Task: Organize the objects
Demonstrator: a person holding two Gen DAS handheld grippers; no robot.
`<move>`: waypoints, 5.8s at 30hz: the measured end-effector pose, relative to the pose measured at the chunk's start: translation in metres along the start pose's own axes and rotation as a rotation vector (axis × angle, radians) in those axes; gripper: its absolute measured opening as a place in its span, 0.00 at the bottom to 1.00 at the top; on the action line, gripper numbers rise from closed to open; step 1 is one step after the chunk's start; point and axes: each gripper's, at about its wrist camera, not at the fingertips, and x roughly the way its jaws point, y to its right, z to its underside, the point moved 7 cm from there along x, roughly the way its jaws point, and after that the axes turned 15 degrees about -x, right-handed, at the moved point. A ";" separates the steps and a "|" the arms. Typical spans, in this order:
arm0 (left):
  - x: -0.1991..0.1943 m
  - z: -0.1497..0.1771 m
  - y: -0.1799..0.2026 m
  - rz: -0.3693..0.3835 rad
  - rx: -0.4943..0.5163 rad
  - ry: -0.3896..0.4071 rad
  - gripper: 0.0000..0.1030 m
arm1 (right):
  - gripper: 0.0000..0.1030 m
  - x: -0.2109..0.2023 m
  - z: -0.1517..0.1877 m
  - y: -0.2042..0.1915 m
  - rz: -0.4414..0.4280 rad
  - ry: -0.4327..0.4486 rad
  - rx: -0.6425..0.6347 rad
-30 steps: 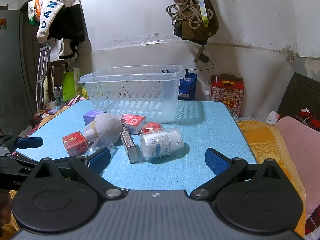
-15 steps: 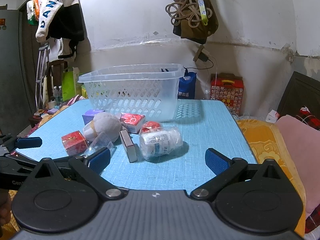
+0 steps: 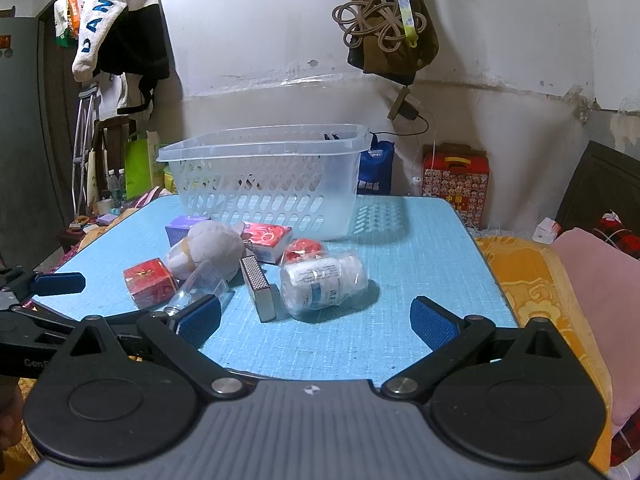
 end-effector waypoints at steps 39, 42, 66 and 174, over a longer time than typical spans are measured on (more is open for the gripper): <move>0.002 -0.006 -0.002 0.027 -0.004 -0.005 1.00 | 1.00 -0.002 -0.002 0.002 -0.058 0.054 0.034; 0.002 -0.005 -0.003 0.023 -0.005 -0.008 1.00 | 1.00 -0.002 -0.002 0.000 -0.047 0.061 0.017; 0.030 -0.051 -0.049 0.136 0.069 -0.099 0.86 | 0.92 0.064 -0.024 0.043 -0.066 0.035 0.045; 0.004 -0.180 -0.018 0.238 0.023 0.176 0.64 | 0.74 0.034 -0.120 0.018 -0.006 0.171 -0.093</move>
